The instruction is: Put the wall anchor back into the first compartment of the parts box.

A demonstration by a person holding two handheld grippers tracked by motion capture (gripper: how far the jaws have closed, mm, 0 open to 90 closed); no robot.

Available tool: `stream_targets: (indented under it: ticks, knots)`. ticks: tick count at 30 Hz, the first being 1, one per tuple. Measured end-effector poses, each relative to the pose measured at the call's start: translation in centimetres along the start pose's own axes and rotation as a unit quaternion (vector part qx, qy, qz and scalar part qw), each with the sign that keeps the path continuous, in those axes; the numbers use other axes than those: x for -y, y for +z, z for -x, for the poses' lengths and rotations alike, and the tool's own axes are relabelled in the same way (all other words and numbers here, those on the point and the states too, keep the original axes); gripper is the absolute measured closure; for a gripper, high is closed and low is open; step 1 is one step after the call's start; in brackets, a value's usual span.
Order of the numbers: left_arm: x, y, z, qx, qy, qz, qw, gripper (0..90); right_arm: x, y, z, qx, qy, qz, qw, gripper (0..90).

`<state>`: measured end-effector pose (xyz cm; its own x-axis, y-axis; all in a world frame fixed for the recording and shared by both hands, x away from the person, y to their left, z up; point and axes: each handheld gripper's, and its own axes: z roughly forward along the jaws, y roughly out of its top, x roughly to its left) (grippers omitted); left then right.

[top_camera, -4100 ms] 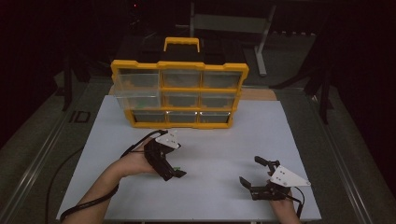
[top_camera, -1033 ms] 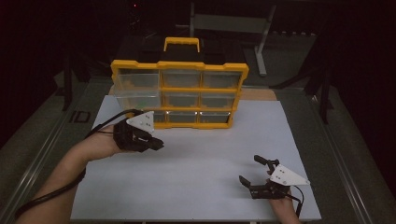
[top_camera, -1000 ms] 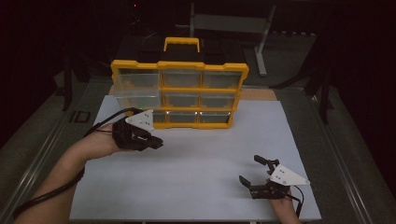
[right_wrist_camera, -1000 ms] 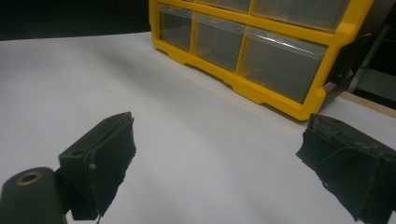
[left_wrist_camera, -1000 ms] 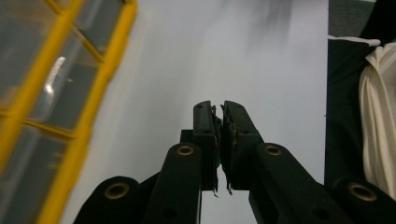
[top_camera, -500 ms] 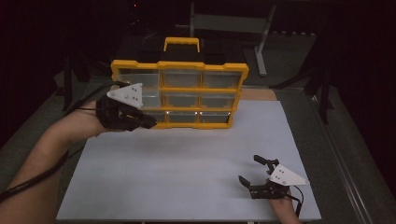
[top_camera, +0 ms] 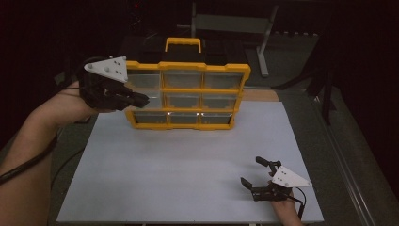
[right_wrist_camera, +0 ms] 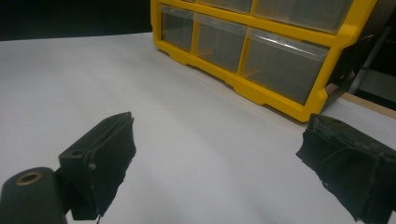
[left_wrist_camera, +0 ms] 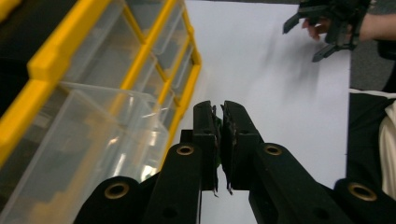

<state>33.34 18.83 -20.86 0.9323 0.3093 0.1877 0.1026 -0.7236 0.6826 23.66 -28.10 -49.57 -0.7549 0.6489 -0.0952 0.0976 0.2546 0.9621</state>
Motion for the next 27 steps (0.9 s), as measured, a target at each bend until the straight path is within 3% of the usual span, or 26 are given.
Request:
stream_targets:
  ticks: [4,8,9,10,11,15,17,20,21,25,27]
  knots:
    - [0.2,-0.6,-1.0,-0.020,-0.017,0.010,0.9996,83.8,0.0,-0.1,0.0,0.000,0.000,0.000,1.0000,9.4]
    - [0.3,-1.0,-2.4,-0.060,-0.045,0.028,0.9968,83.7,0.0,-0.1,0.0,0.000,0.003,-0.001,1.0000,9.4]
    - [0.3,-1.0,-2.4,-0.060,-0.045,0.028,0.9968,83.7,0.0,-0.1,0.0,0.000,0.003,-0.001,1.0000,9.4]
    - [0.4,-1.1,-3.0,-0.066,-0.060,0.037,0.9953,83.7,0.0,-0.1,0.0,0.000,0.002,-0.002,1.0000,9.4]
    - [0.5,-1.2,-3.3,-0.078,-0.065,0.041,0.9940,83.7,0.0,-0.1,0.0,0.001,0.002,-0.001,1.0000,9.4]
    - [1.0,-1.0,-4.2,-0.094,-0.099,0.062,0.9888,83.7,0.1,-0.1,0.0,0.001,0.004,0.000,1.0000,9.4]
    - [1.1,-0.8,-4.4,-0.102,-0.105,0.067,0.9869,83.7,0.1,-0.1,0.1,0.001,0.001,0.000,1.0000,9.4]
    - [1.4,-0.4,-4.7,-0.095,-0.127,0.085,0.9837,83.6,0.1,-0.1,0.1,0.001,0.001,0.001,1.0000,9.4]
    - [1.4,-0.4,-4.7,-0.095,-0.127,0.085,0.9837,83.6,0.1,-0.1,0.1,0.000,0.002,0.001,1.0000,9.4]
    - [2.0,1.0,-5.0,-0.108,-0.160,0.050,0.9800,83.5,0.1,-0.1,0.1,0.000,0.002,0.002,1.0000,9.4]
    - [2.2,1.6,-5.0,-0.113,-0.163,0.038,0.9795,83.5,0.1,-0.1,0.1,0.000,0.002,0.002,1.0000,9.4]
